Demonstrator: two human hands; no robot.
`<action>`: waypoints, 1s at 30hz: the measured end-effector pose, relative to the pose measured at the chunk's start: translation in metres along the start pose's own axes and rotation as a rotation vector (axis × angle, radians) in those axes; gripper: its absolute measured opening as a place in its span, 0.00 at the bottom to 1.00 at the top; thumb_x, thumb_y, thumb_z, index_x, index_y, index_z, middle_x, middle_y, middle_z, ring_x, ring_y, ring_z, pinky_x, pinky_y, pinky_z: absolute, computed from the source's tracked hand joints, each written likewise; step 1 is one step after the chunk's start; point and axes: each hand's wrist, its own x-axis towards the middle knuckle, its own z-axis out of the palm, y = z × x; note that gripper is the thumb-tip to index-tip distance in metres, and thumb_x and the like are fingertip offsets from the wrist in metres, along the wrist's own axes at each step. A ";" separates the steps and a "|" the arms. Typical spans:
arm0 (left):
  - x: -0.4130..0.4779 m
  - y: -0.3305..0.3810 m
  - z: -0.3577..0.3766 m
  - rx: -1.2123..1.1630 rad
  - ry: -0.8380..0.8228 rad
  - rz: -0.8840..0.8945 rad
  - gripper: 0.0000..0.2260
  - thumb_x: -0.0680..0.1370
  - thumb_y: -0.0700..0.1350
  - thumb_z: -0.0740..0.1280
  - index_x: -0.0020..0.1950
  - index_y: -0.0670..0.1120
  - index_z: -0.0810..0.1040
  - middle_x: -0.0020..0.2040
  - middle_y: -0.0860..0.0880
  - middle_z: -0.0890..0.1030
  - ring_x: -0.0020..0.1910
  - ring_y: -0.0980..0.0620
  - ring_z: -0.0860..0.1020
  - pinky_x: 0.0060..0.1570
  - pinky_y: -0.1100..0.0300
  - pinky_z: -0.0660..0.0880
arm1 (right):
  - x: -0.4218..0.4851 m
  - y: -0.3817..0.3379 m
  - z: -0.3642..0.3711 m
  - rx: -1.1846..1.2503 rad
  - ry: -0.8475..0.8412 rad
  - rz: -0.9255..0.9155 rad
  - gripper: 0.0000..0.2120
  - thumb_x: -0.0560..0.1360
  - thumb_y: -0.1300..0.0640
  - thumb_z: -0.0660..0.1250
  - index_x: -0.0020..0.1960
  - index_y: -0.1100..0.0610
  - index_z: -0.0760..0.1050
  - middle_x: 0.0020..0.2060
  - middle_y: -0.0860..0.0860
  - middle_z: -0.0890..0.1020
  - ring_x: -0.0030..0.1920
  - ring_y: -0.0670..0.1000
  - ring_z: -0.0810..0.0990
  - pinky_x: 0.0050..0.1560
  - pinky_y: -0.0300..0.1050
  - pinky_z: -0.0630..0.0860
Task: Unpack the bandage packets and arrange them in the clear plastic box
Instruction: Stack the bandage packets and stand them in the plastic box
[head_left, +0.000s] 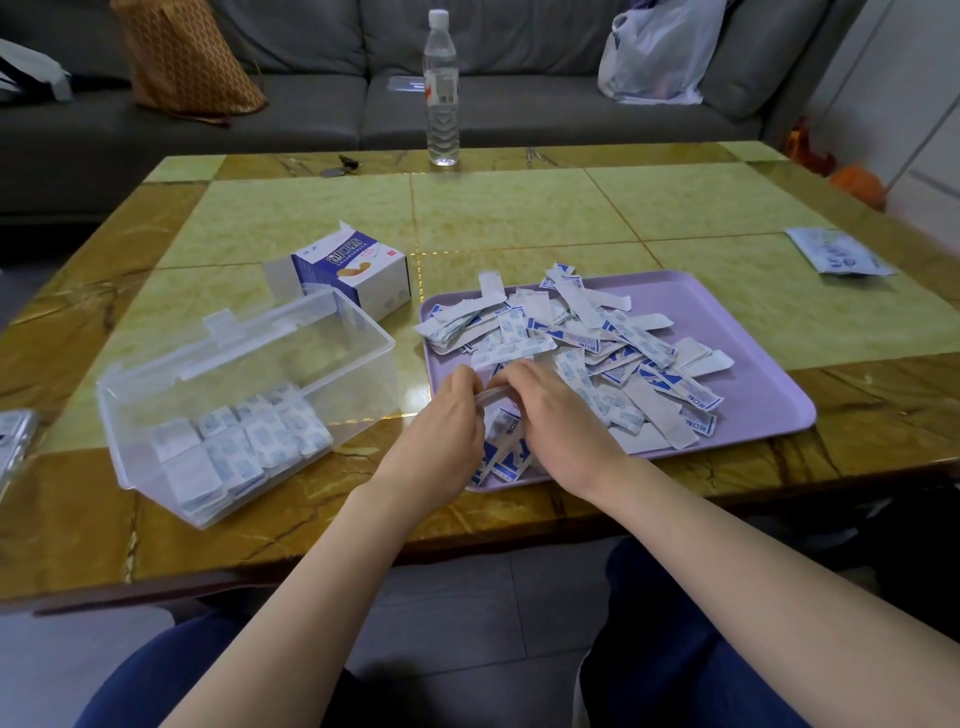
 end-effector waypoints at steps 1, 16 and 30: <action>-0.001 0.000 0.000 -0.003 -0.014 -0.004 0.02 0.82 0.41 0.52 0.50 0.45 0.63 0.44 0.46 0.73 0.38 0.47 0.73 0.40 0.50 0.73 | -0.001 -0.001 -0.001 0.013 -0.006 -0.013 0.16 0.75 0.72 0.58 0.58 0.58 0.72 0.53 0.52 0.76 0.54 0.49 0.73 0.50 0.40 0.71; -0.027 -0.015 -0.039 -0.261 0.496 0.144 0.08 0.76 0.32 0.63 0.48 0.45 0.74 0.36 0.63 0.74 0.38 0.67 0.73 0.39 0.74 0.67 | -0.006 -0.041 -0.008 0.341 0.050 -0.045 0.11 0.78 0.60 0.63 0.59 0.58 0.76 0.43 0.50 0.82 0.44 0.43 0.79 0.45 0.33 0.74; -0.056 -0.040 -0.096 -0.244 0.705 0.024 0.11 0.77 0.36 0.63 0.57 0.47 0.73 0.45 0.60 0.74 0.44 0.63 0.72 0.46 0.70 0.68 | 0.048 -0.125 -0.012 0.267 0.079 -0.095 0.07 0.74 0.54 0.68 0.46 0.56 0.83 0.35 0.49 0.84 0.35 0.47 0.81 0.42 0.47 0.78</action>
